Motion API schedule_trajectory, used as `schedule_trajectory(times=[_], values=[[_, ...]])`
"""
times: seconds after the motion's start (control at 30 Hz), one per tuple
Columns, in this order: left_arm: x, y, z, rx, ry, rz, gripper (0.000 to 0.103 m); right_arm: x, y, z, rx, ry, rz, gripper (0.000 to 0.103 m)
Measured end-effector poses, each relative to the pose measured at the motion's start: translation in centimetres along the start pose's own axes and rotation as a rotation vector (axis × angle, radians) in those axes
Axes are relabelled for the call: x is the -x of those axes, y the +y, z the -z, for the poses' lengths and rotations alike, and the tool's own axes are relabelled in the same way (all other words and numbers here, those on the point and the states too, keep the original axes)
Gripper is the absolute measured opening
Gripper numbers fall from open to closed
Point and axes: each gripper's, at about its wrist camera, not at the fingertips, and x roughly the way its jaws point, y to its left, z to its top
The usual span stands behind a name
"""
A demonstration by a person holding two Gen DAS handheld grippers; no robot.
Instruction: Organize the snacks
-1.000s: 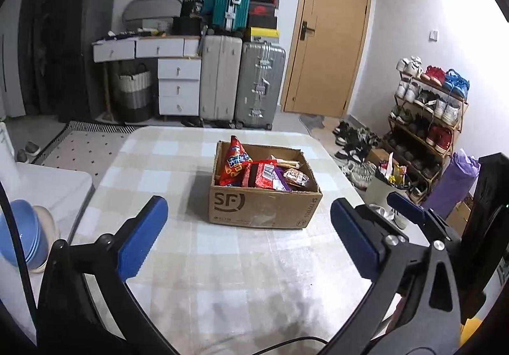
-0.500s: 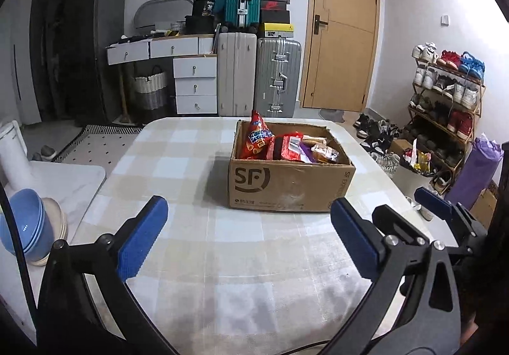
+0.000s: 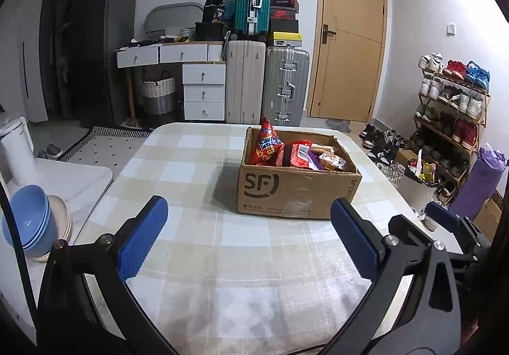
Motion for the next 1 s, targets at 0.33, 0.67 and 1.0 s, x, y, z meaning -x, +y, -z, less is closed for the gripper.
schedule_trajectory(times=[0.33,0.67,1.0], values=[[0.22,0.41,0.17,0.006,-0.01,-0.004,0.102,0.44,0.45,0.17,0.022,-0.015,0.009,0.1],[0.05,0.38,0.21,0.006,-0.005,-0.004,0.102,0.35,0.37,0.26,0.025,-0.009,0.002,0.1],[0.0,0.31,0.26,0.0,-0.006,-0.013,0.102,0.1,0.49,0.41,0.023,-0.004,0.0,0.1]])
